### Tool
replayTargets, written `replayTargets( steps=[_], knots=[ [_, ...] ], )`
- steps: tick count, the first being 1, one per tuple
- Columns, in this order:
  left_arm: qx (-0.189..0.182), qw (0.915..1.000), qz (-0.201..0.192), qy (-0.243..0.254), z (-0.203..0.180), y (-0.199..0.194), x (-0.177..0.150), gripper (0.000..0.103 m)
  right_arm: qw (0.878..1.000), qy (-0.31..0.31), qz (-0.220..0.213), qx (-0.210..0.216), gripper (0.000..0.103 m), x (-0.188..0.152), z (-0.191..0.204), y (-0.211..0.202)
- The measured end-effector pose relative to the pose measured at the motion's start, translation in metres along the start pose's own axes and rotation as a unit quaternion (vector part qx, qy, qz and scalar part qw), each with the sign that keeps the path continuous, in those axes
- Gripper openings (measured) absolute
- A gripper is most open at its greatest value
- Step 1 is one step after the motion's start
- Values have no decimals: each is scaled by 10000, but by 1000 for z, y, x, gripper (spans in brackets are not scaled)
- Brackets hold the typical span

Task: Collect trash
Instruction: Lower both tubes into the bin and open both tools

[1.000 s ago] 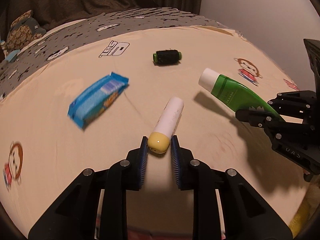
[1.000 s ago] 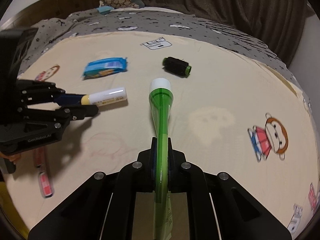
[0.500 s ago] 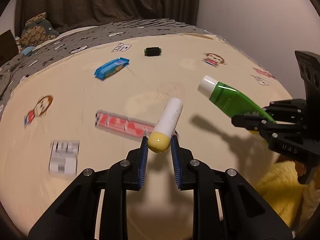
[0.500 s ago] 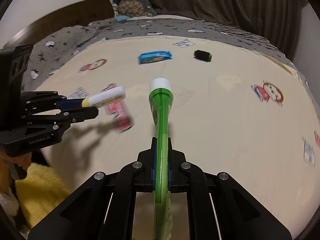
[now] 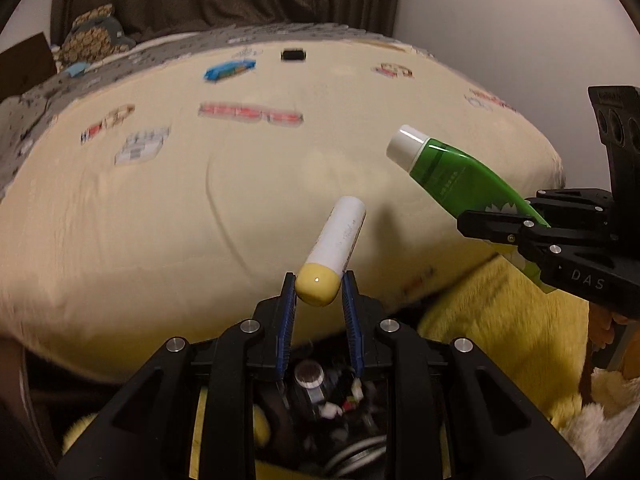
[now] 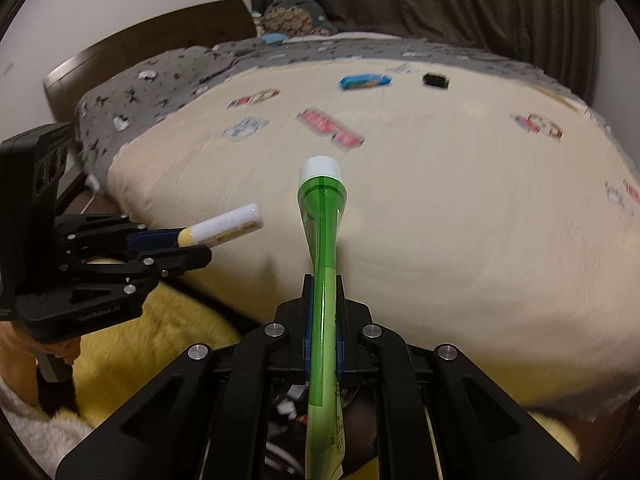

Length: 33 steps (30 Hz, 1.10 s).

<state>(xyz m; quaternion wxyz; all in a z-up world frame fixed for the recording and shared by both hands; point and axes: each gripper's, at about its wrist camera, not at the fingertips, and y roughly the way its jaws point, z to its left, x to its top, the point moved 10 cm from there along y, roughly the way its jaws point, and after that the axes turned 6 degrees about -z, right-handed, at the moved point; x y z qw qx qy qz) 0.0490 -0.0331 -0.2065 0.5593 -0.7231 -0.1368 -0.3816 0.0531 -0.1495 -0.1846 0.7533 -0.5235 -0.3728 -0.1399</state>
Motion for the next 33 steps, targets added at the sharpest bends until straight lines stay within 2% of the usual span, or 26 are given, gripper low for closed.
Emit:
replayTargets(
  steps=[7,13,16,23,30,33],
  knots=[
    [-125,9980,601,-152,-9,13,-69,21,9966,133,774,240,9,-64,23,22],
    [-10,9929,1155,-293,1,48,-109,21,9884,292,1476,213,9,-107,24,52],
    [-69,9887,1438,-418,3,63,-127,22,9830,463,1765,188,9,-120,19,68],
    [-77,9788,1974,-544,4,92,-156,22,9746,497,2181,-54,9,-143,15,101],
    [-141,9708,2283,-722,8,105,-172,22,9722,553,2276,-31,12,-148,11,116],
    [-106,9703,2320,-675,8,109,-168,30,9730,605,2227,-47,13,-143,9,115]
  ],
)
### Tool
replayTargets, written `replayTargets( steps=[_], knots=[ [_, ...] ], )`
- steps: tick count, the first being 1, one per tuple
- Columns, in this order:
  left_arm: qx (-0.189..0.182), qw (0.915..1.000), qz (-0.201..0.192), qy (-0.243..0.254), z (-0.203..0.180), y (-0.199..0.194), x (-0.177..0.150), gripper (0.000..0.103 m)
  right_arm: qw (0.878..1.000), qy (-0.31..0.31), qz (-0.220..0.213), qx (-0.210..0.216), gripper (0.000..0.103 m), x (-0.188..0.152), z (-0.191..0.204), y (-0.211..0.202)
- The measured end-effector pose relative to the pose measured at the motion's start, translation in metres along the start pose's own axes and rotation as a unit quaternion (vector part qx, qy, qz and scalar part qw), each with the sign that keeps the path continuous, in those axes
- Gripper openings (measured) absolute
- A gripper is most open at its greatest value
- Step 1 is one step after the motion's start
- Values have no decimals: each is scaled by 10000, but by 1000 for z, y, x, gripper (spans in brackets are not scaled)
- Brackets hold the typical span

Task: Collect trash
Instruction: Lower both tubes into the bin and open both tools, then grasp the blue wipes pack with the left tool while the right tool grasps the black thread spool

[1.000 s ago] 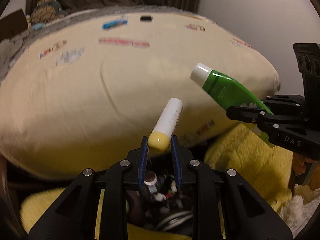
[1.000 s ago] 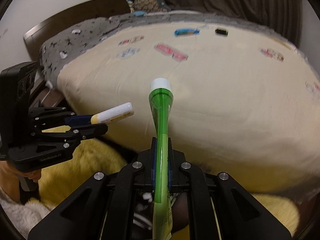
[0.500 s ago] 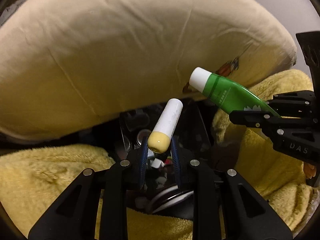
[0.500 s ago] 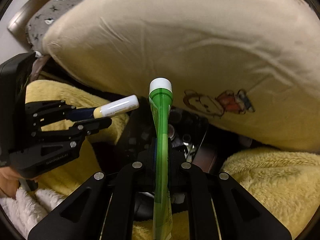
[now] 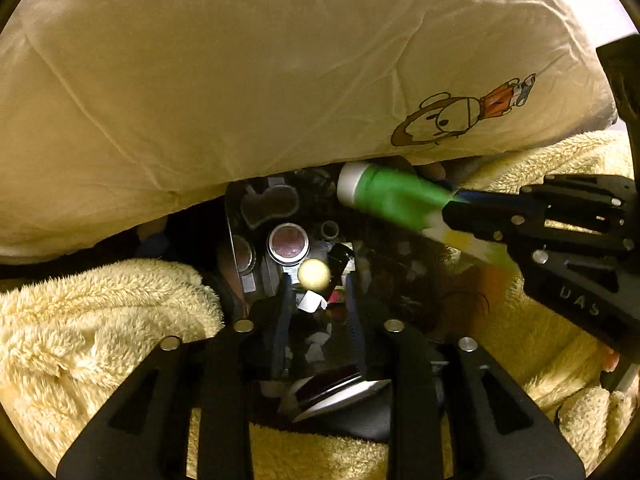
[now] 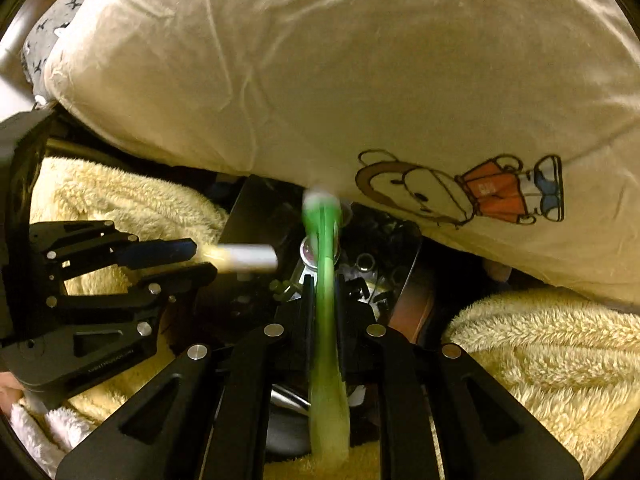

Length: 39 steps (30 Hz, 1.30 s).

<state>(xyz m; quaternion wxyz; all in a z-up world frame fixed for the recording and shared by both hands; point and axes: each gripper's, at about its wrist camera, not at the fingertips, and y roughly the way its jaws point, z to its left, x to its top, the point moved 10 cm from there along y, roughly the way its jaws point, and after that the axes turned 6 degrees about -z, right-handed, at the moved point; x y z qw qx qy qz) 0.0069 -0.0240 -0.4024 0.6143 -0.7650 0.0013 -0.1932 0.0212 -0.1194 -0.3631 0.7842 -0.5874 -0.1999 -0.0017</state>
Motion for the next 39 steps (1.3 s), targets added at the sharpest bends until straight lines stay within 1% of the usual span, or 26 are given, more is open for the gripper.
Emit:
replayTargets(
  steps=[2,5,6,7,8,10,11,13,15,17,19,20,21,22,25,29,31,32,33,35,36,39],
  knots=[
    [34,10000,-8,-17,1,0,1,36,10000,72,-39,11,13,2,-2,-2],
    [102,9999,-63,-83,6,-6,2,40,9998,125,-129,-11,14,8,-7,-6],
    [116,9999,-81,-97,7,-8,2,41,9998,136,-170,-36,18,10,-8,-10],
    [142,9998,-118,-115,7,-11,3,43,9996,143,-232,-56,25,11,-9,-14],
    [164,9997,-153,-125,9,-14,3,46,9994,150,-293,-65,30,12,-9,-17],
    [214,9993,-258,-133,10,-24,8,49,9987,198,-469,-52,50,18,-10,-30],
    [231,9991,-330,-130,10,-30,11,51,9981,211,-571,-46,54,21,-10,-38],
    [260,9986,-458,-104,11,-41,18,55,9970,198,-738,-74,65,27,-9,-50],
    [288,9976,-627,-69,10,-57,28,62,9956,170,-915,-120,71,34,-11,-63],
    [329,9957,-869,13,7,-79,40,72,9934,160,-1127,-114,75,44,-12,-81],
    [365,9933,-1088,111,4,-96,53,80,9891,163,-1462,-78,82,58,-14,-107],
    [392,9921,-1178,153,4,-104,58,83,9872,167,-1581,-105,85,64,-16,-116],
    [420,9906,-1284,197,4,-113,66,85,9832,170,-1811,-168,87,76,-22,-133],
    [433,9893,-1374,229,4,-122,74,87,9811,168,-1916,-208,92,84,-26,-141],
    [422,9857,-1611,262,7,-142,102,91,9728,165,-2270,-436,97,116,-44,-170],
    [429,9799,-1929,284,16,-165,146,93,9657,194,-2497,-685,98,157,-67,-188],
    [450,9775,-2032,331,20,-168,169,95,9636,185,-2536,-830,98,184,-80,-193],
    [488,9766,-2067,344,23,-167,179,95,9630,176,-2552,-852,98,189,-82,-192],
    [556,9756,-2093,354,27,-166,191,95,9620,168,-2578,-887,98,202,-90,-191],
    [577,9739,-2161,385,34,-168,215,95,9615,194,-2578,-936,98,227,-105,-188],
    [551,9736,-2188,357,39,-166,234,95,9620,180,-2568,-908,98,246,-113,-183],
    [400,9749,-2180,214,51,-160,272,95,9622,172,-2510,-1047,98,275,-127,-171]
  ],
)
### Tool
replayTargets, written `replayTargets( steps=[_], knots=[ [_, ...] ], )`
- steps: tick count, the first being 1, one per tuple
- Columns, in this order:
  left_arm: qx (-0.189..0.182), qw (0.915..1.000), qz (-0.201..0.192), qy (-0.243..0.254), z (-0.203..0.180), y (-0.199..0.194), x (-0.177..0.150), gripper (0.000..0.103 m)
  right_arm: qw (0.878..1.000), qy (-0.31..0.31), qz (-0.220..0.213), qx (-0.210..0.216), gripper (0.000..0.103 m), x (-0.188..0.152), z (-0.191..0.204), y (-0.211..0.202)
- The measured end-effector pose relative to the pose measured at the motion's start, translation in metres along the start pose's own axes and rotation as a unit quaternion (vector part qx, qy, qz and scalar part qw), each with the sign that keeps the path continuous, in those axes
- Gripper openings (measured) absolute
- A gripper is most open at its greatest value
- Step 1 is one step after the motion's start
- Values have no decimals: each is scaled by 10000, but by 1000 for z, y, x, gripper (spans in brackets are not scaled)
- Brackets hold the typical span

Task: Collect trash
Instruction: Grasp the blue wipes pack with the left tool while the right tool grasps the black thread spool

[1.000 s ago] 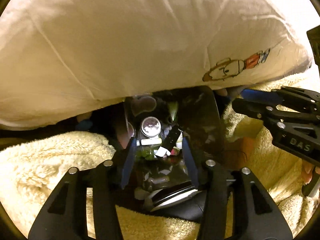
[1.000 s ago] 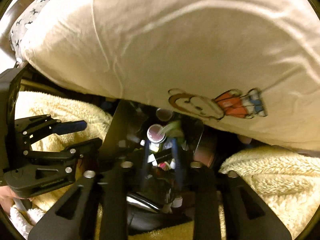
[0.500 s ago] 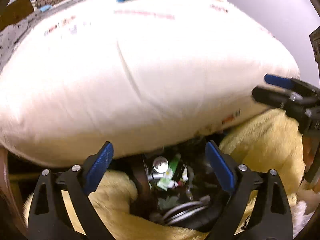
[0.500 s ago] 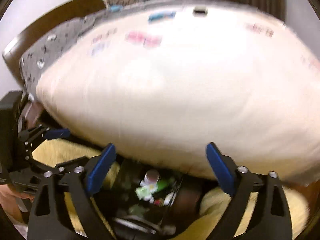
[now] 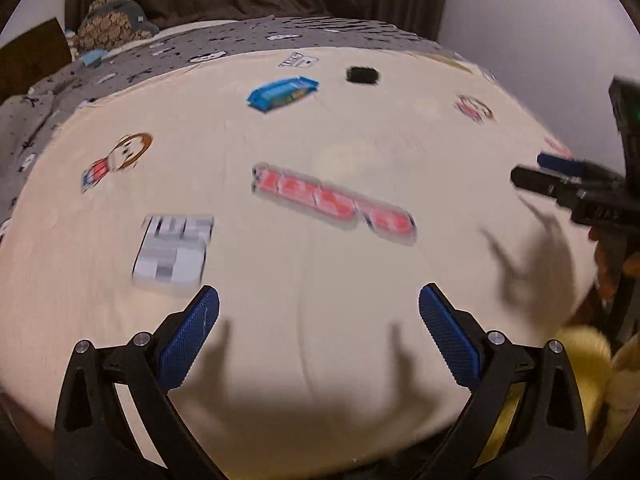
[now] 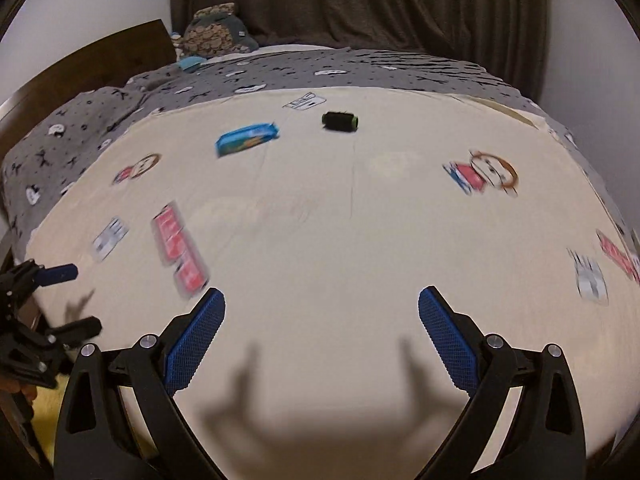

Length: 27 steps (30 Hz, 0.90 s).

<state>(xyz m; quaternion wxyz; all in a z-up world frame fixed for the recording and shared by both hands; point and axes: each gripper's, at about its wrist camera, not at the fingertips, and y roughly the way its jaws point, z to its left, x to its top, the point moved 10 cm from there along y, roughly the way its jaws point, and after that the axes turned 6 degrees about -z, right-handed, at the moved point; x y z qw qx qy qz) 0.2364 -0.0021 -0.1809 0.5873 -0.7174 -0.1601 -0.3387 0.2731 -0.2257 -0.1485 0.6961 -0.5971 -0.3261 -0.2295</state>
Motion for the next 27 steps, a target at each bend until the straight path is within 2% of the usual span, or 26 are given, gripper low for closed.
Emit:
replayTargets(
  steps=[3,15,21,26,27],
  knots=[
    [-5,10000,-3,61,12,33,36,95,9999,-112,-20,-56,98,23,-6,30],
    [519,9980,-54,360,52,146,131,95,9991,-372,1,-214,98,109,-19,151],
    [546,9972,-41,500,54,188,161,95,9976,-561,209,-338,96,124,-23,202],
    [411,9977,-27,540,50,212,178,95,9979,-597,184,-189,92,144,-22,228],
    [380,9978,-25,542,50,215,182,95,9976,-647,211,-129,89,147,-21,234]
  ],
)
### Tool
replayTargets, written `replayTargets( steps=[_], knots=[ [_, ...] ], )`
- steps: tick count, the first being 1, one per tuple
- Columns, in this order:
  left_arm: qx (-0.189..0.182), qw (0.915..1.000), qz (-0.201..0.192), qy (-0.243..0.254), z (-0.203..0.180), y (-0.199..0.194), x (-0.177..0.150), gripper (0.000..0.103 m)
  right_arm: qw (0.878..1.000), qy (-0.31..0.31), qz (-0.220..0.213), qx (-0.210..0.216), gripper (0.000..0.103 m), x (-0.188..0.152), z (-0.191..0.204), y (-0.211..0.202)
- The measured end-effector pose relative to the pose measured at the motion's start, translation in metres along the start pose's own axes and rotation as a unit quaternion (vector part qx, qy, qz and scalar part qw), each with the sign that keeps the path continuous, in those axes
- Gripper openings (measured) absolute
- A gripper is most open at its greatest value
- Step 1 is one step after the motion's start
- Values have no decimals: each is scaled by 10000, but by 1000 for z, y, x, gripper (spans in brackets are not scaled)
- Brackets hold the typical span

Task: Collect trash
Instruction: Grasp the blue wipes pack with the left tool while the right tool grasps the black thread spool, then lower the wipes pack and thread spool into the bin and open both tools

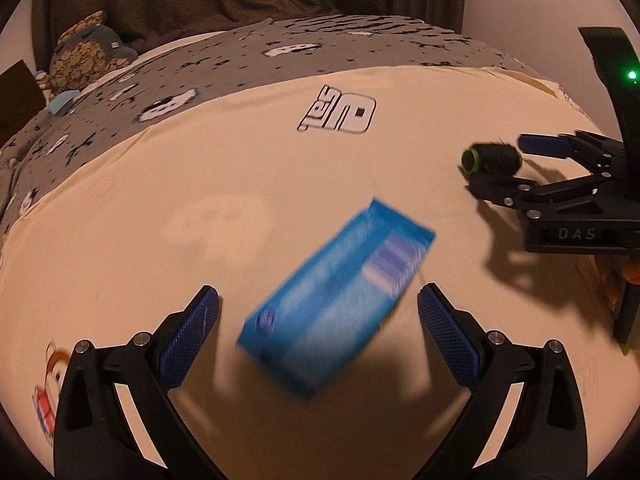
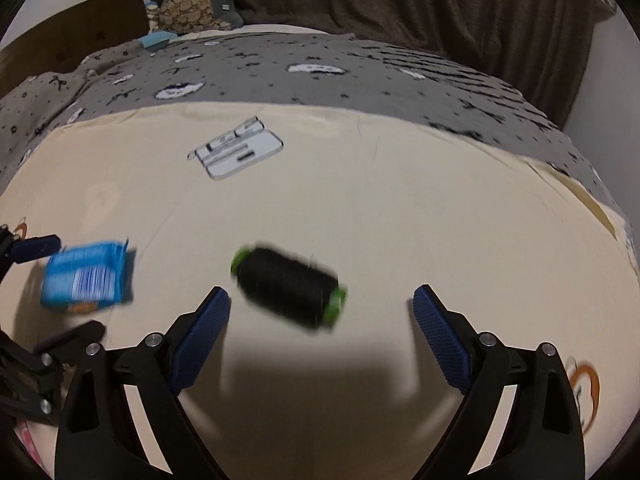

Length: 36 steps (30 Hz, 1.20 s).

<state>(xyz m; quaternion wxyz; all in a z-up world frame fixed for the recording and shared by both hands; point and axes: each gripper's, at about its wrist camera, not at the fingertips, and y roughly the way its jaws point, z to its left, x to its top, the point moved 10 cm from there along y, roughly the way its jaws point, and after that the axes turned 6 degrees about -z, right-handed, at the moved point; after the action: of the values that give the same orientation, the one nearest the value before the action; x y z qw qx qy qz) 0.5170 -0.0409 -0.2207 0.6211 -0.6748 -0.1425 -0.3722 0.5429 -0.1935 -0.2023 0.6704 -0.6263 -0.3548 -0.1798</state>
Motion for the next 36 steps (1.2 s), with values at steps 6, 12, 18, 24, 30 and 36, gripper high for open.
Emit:
replayTargets(
  steps=[6,12,18,24,30,36],
  knots=[
    [-319,9995,-19,-22,-4,11,12,65,9993,-27,78,353,42,5,9,9],
    [-312,9995,-33,29,-12,-4,3,39,9994,9,136,315,41,-6,13,-9],
    [-451,9988,51,-174,-22,-44,-17,36,9994,-59,56,329,41,-28,25,-71],
    [-427,9990,-24,-143,-44,-112,-49,36,9992,46,-47,400,41,-57,38,-140],
    [-612,9977,-233,-182,-71,-184,-89,36,9992,-118,-112,366,41,-110,65,-209],
    [-757,9964,-314,-216,-96,-233,-144,37,9987,36,-120,487,41,-171,84,-255]
  ],
)
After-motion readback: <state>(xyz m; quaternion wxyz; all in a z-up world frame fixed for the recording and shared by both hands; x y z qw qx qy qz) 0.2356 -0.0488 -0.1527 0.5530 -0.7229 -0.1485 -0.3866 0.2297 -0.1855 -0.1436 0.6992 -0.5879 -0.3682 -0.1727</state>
